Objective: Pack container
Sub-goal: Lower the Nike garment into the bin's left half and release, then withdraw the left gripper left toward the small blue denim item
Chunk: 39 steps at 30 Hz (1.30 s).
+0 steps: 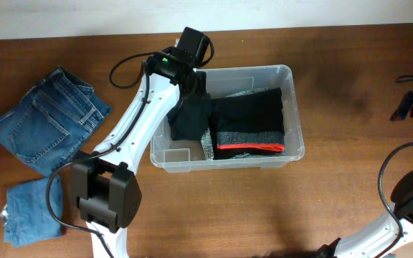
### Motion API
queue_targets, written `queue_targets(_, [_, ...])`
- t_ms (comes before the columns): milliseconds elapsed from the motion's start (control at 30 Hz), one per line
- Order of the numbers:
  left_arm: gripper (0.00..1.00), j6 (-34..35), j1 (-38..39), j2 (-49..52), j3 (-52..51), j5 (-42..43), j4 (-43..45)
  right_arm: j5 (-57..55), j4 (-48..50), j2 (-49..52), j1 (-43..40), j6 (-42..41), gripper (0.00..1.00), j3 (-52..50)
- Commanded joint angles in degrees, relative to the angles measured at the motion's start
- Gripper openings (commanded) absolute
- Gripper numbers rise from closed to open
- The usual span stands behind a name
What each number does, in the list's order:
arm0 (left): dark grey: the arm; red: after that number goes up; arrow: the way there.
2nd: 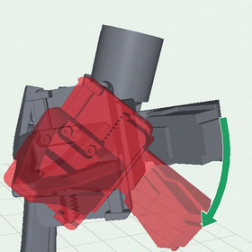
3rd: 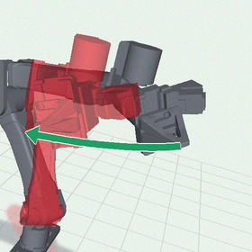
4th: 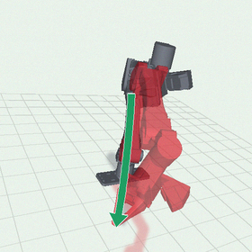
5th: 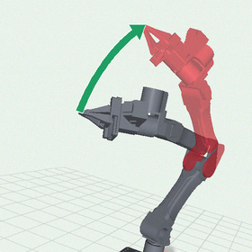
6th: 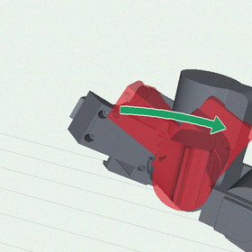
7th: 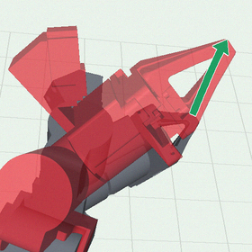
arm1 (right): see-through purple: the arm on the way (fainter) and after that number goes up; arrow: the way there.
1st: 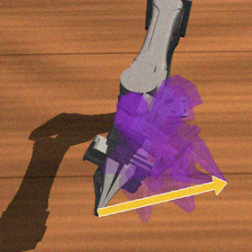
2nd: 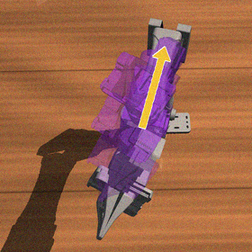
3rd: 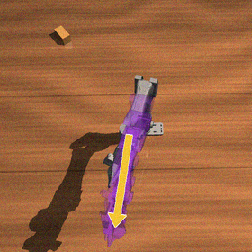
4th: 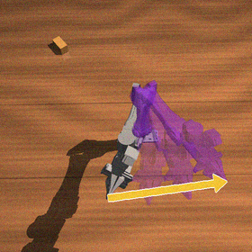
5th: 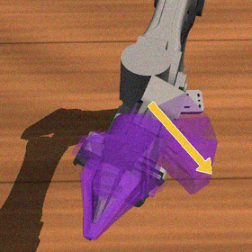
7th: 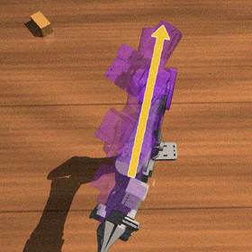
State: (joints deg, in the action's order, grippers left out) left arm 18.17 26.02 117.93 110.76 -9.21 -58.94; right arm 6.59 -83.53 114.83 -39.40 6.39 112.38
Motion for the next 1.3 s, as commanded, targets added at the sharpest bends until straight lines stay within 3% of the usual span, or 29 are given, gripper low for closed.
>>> queue_targets(0, [0.01, 0.2, 0.0, -0.6, -0.2, -0.7, -0.1, 0.3, 0.0, -0.3, 0.0, 0.0, 0.98, 0.0])
queue_targets(367, [0.01, 0.2, -0.1, 1.7, -7.7, -0.7, 6.7, 0.3, 0.0, -0.3, 0.0, 0.0, 0.98, 0.0])
queue_targets(700, [0.00, 0.2, -0.9, 13.4, -7.7, -1.2, 11.0, 0.3, 0.0, -0.3, 0.0, 0.0, 0.98, 0.0])
queue_targets(867, [0.01, 0.2, -1.4, 13.9, -7.6, -1.1, 10.9, 0.3, 0.0, -0.3, 0.0, 0.0, 0.98, 0.0])
queue_targets(1067, [0.01, 0.2, -1.4, 9.2, -3.6, -1.4, 6.1, 0.3, 0.0, -0.3, 0.0, 0.0, 0.98, 0.0])
queue_targets(1267, [0.01, 0.2, -1.7, -4.5, -1.1, -2.9, -1.2, 0.3, 0.0, -0.3, 0.0, 0.0, 0.99, 0.0])
